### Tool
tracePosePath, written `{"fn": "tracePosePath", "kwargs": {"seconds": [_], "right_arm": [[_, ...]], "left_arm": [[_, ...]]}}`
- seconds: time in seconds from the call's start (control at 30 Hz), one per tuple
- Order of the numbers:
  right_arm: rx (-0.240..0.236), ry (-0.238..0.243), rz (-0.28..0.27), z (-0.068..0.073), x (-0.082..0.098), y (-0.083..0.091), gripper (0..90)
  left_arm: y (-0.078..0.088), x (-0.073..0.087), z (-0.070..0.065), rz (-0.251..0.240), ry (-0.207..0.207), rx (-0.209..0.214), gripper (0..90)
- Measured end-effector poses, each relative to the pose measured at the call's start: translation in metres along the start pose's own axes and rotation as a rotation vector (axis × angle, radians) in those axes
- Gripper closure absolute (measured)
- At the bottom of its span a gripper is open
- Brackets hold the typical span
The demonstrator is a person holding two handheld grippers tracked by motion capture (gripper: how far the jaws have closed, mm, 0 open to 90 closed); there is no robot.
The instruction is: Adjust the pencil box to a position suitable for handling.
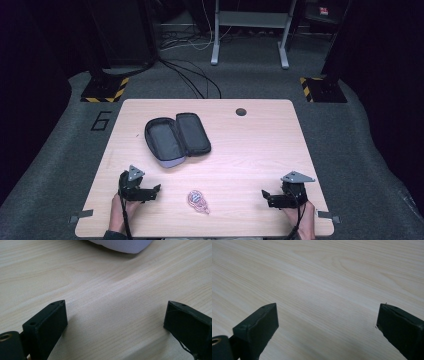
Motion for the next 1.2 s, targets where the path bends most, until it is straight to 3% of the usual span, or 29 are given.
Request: {"fn": "tracePosePath", "kwargs": {"seconds": [0.43,0.9,1.0,1.2], "right_arm": [[-0.105,0.079,-0.056,0.053,-0.04,-0.005,2.8],[-0.205,0.194,-0.055,0.103,-0.074,-0.019,2.7],[-0.232,0.231,-0.051,0.118,-0.081,-0.025,2.7],[-0.27,0.26,-0.038,0.141,-0.089,-0.042,1.8]], "left_arm": [[0.001,0.0,0.0,0.013,-0.004,0.004,5.2],[0.001,0.0,0.0,0.017,-0.005,0.005,5.3],[0.001,0.0,0.0,0.016,-0.005,0.005,5.3],[0.001,0.0,0.0,0.018,-0.005,0.009,5.5]]}}
Point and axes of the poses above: each handheld gripper's, and its own axes: y roughly backward along the jaws, x roughly out of its underside, z roughly to its left, the point moved 5 cm from there along -y, roughly forward along the jaws, and after that the axes turned 15 degrees about y, right-handed, at the moved point
